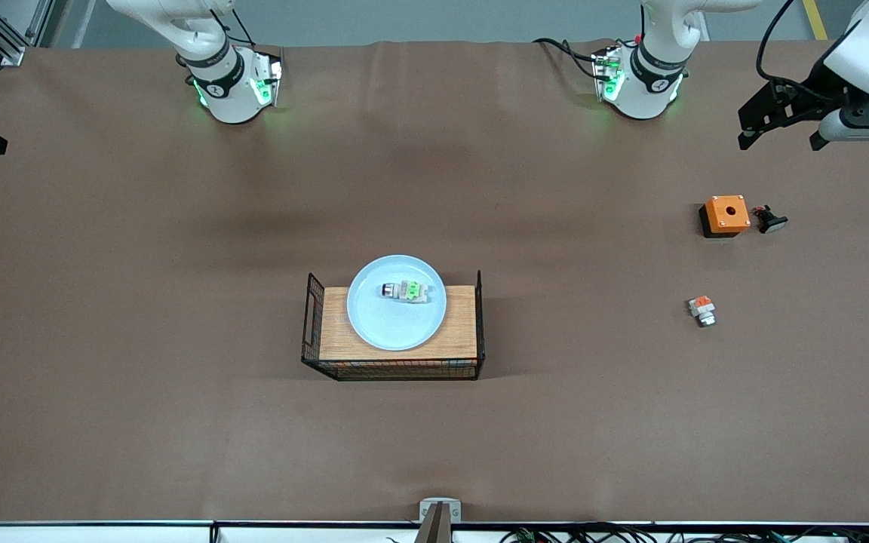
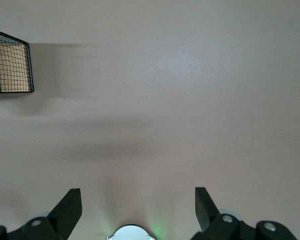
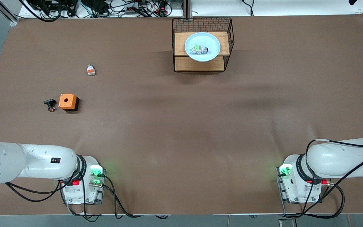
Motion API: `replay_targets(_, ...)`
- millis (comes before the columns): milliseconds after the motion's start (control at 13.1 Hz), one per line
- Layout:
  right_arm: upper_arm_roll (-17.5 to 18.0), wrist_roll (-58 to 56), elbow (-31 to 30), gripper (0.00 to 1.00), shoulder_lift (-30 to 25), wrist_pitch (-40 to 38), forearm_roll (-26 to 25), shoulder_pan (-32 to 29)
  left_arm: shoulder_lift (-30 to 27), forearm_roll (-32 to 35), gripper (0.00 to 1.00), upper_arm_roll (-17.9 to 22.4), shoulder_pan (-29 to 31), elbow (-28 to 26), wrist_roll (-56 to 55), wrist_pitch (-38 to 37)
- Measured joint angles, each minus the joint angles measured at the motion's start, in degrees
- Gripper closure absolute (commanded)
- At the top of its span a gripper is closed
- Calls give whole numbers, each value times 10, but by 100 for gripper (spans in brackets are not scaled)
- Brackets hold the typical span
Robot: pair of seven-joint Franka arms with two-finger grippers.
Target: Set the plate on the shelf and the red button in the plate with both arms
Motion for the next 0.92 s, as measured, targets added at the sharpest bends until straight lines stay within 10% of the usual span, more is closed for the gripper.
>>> replay_targets(920, 0, 0, 0, 0, 2, 0, -1, 0, -4, 2, 0, -2, -1, 0, 5, -9)
